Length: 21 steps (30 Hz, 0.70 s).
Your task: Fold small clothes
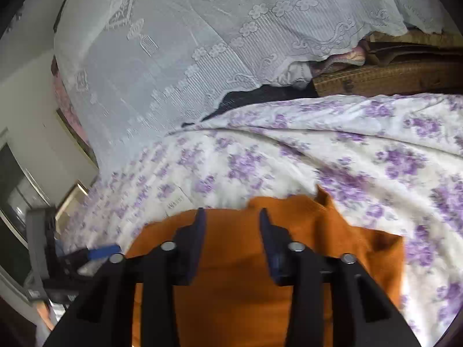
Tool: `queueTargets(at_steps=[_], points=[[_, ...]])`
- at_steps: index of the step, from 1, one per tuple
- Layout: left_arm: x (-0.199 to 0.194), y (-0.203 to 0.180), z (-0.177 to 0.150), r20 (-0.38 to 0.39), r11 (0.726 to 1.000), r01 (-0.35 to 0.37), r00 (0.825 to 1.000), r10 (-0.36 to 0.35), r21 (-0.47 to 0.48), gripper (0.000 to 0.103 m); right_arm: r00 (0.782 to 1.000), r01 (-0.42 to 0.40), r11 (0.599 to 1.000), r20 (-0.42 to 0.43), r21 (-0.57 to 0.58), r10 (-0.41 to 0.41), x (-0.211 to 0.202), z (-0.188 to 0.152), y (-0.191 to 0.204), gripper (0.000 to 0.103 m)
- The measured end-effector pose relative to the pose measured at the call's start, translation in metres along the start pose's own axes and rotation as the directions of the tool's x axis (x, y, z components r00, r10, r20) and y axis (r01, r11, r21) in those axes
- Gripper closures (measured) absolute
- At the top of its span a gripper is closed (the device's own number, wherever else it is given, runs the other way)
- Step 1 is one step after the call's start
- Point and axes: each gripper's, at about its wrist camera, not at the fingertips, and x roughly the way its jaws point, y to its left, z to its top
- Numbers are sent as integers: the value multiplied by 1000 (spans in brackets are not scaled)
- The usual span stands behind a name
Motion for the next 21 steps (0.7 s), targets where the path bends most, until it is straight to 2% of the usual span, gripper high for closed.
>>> queueTargets(at_steps=[3, 5, 6, 7, 8, 9, 10, 12, 13, 15, 17, 19, 21], points=[[9, -9, 8, 3, 998, -53, 999, 53, 19, 4, 997, -13, 1000, -78, 0, 13, 1, -10, -5, 63], [33, -5, 10, -52, 988, -150, 987, 151, 22, 4, 990, 42, 999, -132, -4, -42, 8, -17, -15, 61], [50, 5, 7, -102, 986, -167, 981, 166, -2, 4, 985, 86, 996, -149, 11, -84, 14, -22, -23, 61], [59, 14, 3, -118, 990, -131, 985, 125, -44, 4, 985, 92, 995, -147, 42, -85, 17, -27, -37, 71], [56, 22, 0, -78, 992, -97, 993, 91, -81, 4, 988, 89, 993, -131, 74, -79, 15, -29, -47, 88], [50, 22, 0, -67, 992, -105, 993, 101, -74, 4, 988, 101, 990, -125, 99, -88, 12, -29, -51, 93], [44, 20, 0, -60, 990, -124, 991, 120, -70, 4, 989, 127, 984, -96, 123, -116, 0, -28, -52, 90], [18, 10, -7, 31, 986, -157, 987, 158, -49, 5, 987, 160, 984, -18, 80, -159, -23, -29, -41, 74], [3, 2, -13, 74, 991, -136, 988, 137, -17, 5, 984, 177, 984, 16, 24, -177, -36, -34, -29, 63], [-11, -10, -23, 95, 995, -95, 991, 93, 17, 5, 981, 192, 981, 35, -40, -191, -51, -46, -17, 60], [-7, -25, -41, 56, 995, -92, 994, 89, 49, 5, 980, 192, 978, -26, -77, -195, -54, -67, -11, 51], [15, -38, -58, -21, 985, -149, 988, 151, 91, 4, 968, 223, 963, -84, -149, -237, -46, -83, -11, 48], [12, -41, -65, 30, 980, -182, 983, 180, 81, 4, 963, 242, 955, -80, -168, -258, -50, -82, -5, 45]])
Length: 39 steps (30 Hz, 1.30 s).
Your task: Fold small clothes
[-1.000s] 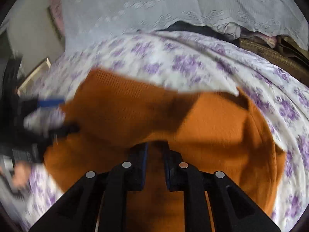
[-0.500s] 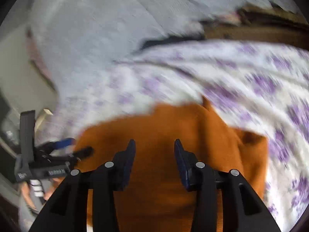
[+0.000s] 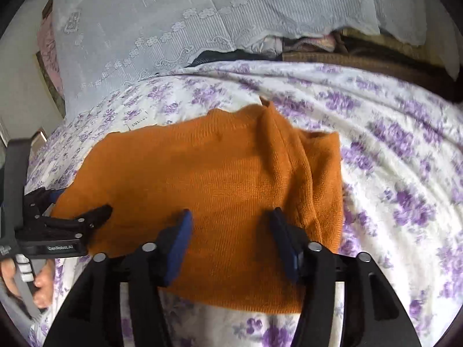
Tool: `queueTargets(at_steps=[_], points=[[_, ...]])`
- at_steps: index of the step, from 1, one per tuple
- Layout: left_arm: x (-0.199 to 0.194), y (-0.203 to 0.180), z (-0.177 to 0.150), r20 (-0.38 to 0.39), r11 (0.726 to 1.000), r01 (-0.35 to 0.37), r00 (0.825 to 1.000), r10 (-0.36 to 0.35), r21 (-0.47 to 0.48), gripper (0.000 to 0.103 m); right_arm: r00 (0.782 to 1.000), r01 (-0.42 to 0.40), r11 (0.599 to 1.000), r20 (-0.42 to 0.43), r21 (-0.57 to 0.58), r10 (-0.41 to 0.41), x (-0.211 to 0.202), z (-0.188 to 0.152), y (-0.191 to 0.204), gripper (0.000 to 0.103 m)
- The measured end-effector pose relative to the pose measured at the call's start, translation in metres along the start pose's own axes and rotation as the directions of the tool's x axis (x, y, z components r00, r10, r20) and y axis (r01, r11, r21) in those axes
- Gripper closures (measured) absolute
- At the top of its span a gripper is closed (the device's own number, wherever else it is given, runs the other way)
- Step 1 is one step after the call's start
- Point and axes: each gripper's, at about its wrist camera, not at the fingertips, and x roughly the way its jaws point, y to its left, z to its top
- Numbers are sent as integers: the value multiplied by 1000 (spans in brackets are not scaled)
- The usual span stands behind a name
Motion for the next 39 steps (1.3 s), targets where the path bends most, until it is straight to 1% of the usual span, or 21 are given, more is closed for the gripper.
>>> queueTargets(at_steps=[1, 2, 4, 5, 6, 7, 8, 10, 14, 17, 19, 21, 23, 25, 27, 28, 29, 32, 34, 37, 39], points=[[-3, 0, 1, -6, 1000, -12, 1000, 12, 5, 4, 999, 27, 999, 16, 18, -28, -6, -1, 0, 45], [-11, 2, 1, 0, 1000, -21, 1000, 21, -20, 4, 998, 42, 999, 37, 29, -43, -12, -5, 1, 45], [-27, 6, -9, 32, 998, -11, 999, 13, -67, 4, 999, 31, 1000, 33, -6, -31, -19, -13, 13, 44], [-30, 5, -12, 35, 998, -14, 999, 16, -62, 4, 999, 31, 999, 21, -38, -30, -20, -18, 19, 38], [-31, 1, -15, 35, 999, -35, 999, 36, -42, 4, 999, 41, 997, 10, -58, -40, -19, -21, 24, 34], [-28, -4, -18, 30, 998, -65, 997, 65, -20, 4, 998, 56, 994, -23, -95, -59, -12, -25, 30, 26], [-24, -7, -19, 23, 996, -86, 996, 86, -2, 4, 997, 59, 991, -49, -119, -65, -7, -27, 35, 20], [-23, -12, -22, 29, 995, -101, 994, 101, 0, 4, 997, 62, 991, -38, -122, -67, -10, -26, 35, 21], [-37, -13, -23, 81, 991, -137, 987, 137, -8, 4, 998, 50, 997, 36, -64, -48, -27, -22, 29, 21], [-42, -9, -13, 111, 986, -163, 980, 165, -29, 4, 995, 55, 997, 90, -60, -50, -36, -5, 32, 21], [-42, -3, -4, 110, 986, -154, 981, 160, -57, 4, 993, 61, 996, 109, -63, -54, -34, 9, 34, 21], [-40, 4, 8, 112, 984, -152, 981, 161, -89, 4, 992, 57, 997, 113, -48, -52, -24, 26, 34, 21], [-36, 10, 19, 119, 979, -167, 976, 181, -113, 4, 993, 55, 998, 105, -37, -51, -15, 33, 34, 21], [-30, 12, 24, 118, 979, -162, 977, 177, -125, 4, 995, 65, 997, 82, -36, -62, 2, 35, 33, 21], [-11, 12, 25, 85, 980, -156, 982, 167, -125, 4, 997, 76, 996, 23, -37, -75, 23, 27, 28, 21], [-1, 12, 24, 63, 980, -161, 984, 169, -117, 4, 998, 66, 997, -12, -31, -66, 34, 22, 23, 20], [12, 12, 21, 34, 982, -156, 986, 161, -108, 4, 999, 47, 999, -18, -15, -47, 35, 24, 20, 21], [10, 20, 22, 37, 983, -112, 992, 118, -144, 4, 1000, 25, 1000, 18, 1, -25, 26, 24, 16, 21], [6, 22, 18, 48, 982, -105, 992, 114, -155, 4, 998, 17, 1000, 54, 26, -19, 17, 23, 13, 22], [-12, 17, 13, 106, 984, -114, 986, 129, -137, 4, 992, 16, 999, 127, 39, -21, 0, 22, 11, 22], [-20, 12, 10, 139, 987, -113, 982, 129, -115, 4, 993, 38, 999, 114, 24, -41, 3, 23, 12, 21]])
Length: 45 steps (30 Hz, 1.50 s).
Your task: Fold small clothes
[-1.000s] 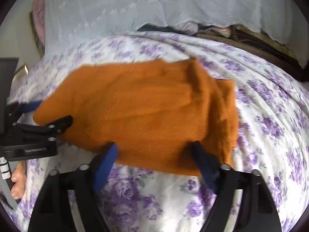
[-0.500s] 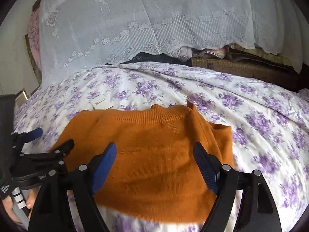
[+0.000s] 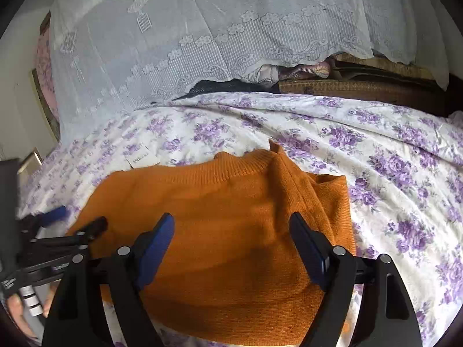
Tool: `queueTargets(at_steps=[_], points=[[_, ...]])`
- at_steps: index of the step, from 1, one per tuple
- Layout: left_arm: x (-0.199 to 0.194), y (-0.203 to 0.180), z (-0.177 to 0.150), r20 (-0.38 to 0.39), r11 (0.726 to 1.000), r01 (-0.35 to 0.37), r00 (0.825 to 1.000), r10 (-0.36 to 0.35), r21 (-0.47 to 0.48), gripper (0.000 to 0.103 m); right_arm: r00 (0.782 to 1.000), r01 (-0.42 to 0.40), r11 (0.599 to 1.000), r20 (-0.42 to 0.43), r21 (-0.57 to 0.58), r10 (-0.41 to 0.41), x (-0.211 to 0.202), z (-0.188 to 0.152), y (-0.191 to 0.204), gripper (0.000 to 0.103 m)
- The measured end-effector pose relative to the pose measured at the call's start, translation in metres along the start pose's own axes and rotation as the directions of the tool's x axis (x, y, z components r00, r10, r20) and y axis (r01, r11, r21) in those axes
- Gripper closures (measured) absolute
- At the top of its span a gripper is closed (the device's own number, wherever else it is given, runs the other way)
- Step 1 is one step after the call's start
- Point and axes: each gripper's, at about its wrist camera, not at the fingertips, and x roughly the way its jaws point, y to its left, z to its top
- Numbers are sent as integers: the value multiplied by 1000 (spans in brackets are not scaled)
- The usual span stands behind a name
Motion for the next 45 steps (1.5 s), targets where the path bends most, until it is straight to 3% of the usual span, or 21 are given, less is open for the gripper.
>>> queueTargets(at_steps=[3, 9, 17, 24, 27, 31, 34, 40, 45], points=[[6, -14, -3, -25, 998, -15, 1000, 17, 66, 4, 993, 16, 1000, -114, -11, -17, 24, -4, -3, 17], [12, -18, -6, -44, 996, -32, 998, 36, 87, 4, 997, -12, 1000, -71, 8, 12, 15, -4, -7, 13], [-9, -17, -4, 44, 996, -30, 999, 26, 87, 4, 999, 7, 991, 45, 136, -13, -11, -5, -32, 13], [-17, -19, -2, 68, 996, -23, 998, 17, 90, 4, 999, 28, 975, 21, 220, -33, -14, -11, -55, 13], [-12, -19, -3, 44, 996, -20, 999, 16, 92, 4, 999, 41, 971, 3, 236, -43, -12, -15, -59, 13], [10, -16, -4, -63, 997, 9, 998, -4, 75, 4, 992, 53, 965, -121, 257, -22, 11, -20, -65, 13], [13, -9, -3, -79, 999, 42, 996, -39, 35, 4, 994, 35, 962, -110, 272, -5, 9, -21, -67, 12], [-14, -4, -2, 48, 1000, 18, 999, -18, 13, 4, 999, 9, 951, -38, 309, 3, -5, -22, -72, 12], [-16, -8, -1, 55, 999, 13, 998, -15, 31, 4, 1000, -8, 951, -7, 309, 11, -14, -22, -72, 12]])
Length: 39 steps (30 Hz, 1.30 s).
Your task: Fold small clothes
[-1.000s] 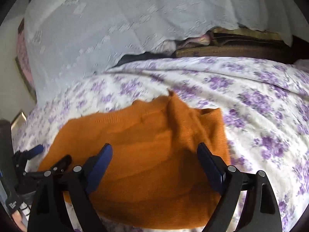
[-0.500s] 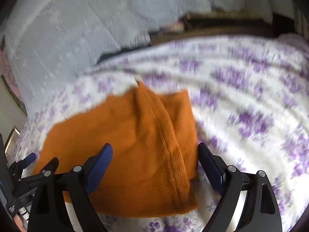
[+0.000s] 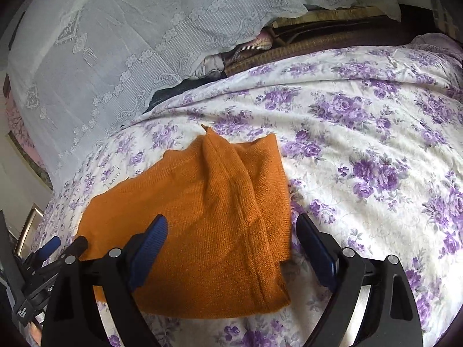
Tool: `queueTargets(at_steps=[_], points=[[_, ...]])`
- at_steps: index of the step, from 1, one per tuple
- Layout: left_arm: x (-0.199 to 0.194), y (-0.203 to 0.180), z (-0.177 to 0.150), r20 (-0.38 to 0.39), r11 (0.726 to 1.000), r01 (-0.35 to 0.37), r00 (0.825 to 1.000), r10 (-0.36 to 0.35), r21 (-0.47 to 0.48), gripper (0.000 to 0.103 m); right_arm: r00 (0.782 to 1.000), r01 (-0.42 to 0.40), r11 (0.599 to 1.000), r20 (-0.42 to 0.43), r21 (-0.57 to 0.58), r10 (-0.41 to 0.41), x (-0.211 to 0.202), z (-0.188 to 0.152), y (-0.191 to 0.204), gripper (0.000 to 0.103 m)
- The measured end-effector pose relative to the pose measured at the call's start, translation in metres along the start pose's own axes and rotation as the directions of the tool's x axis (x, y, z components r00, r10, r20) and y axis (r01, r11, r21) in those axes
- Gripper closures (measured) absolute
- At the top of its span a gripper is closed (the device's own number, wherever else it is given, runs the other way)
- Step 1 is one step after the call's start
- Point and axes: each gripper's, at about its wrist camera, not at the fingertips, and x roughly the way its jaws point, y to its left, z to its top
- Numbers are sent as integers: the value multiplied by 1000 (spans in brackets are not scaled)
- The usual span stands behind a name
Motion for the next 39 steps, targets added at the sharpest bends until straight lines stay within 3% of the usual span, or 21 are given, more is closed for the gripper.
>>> queueTargets(at_steps=[3, 7, 11, 14, 17, 22, 28, 31, 35, 37, 39], points=[[5, -1, 0, -25, 1000, 2, 1000, -2, 4, 4, 1000, -2, 1000, -10, -4, 2, 2, -1, 0, 12], [30, -7, -6, -133, 1000, -2, 991, 6, 30, 4, 997, 6, 1000, -74, 6, -5, 14, -3, -2, 11], [25, 2, -5, -124, 1000, 24, 992, -26, -19, 4, 997, -2, 1000, -76, -1, 1, 15, -4, -1, 9], [3, 3, -5, -33, 1000, 15, 999, -15, -20, 4, 998, -23, 1000, -52, 21, 24, 10, -3, -4, 9], [-18, 0, -9, 4, 999, 39, 999, -39, -12, 4, 998, -29, 999, -52, 17, 30, 10, -3, -4, 9], [-32, -10, -17, -4, 1000, 27, 1000, -27, 3, 4, 997, -58, 997, -55, 48, 61, 11, -1, -9, 9], [-23, -15, -14, -87, 999, -11, 996, 8, -37, 4, 995, -89, 988, -24, 125, 93, -1, 5, -25, 10], [-19, -13, 2, -105, 994, 33, 993, -44, -109, 4, 994, -107, 983, -16, 148, 111, -10, 2, -32, 13], [15, -29, 11, -189, 980, 120, 971, -150, -162, 4, 995, -91, 984, -25, 155, 96, -13, -5, -37, 16], [32, -39, 0, -215, 989, 82, 971, -108, -125, 4, 996, -83, 986, -25, 147, 88, -12, -6, -36, 17], [27, -49, -4, -171, 997, 45, 984, -56, -69, 4, 997, -72, 988, -33, 133, 77, -6, -7, -33, 20]])
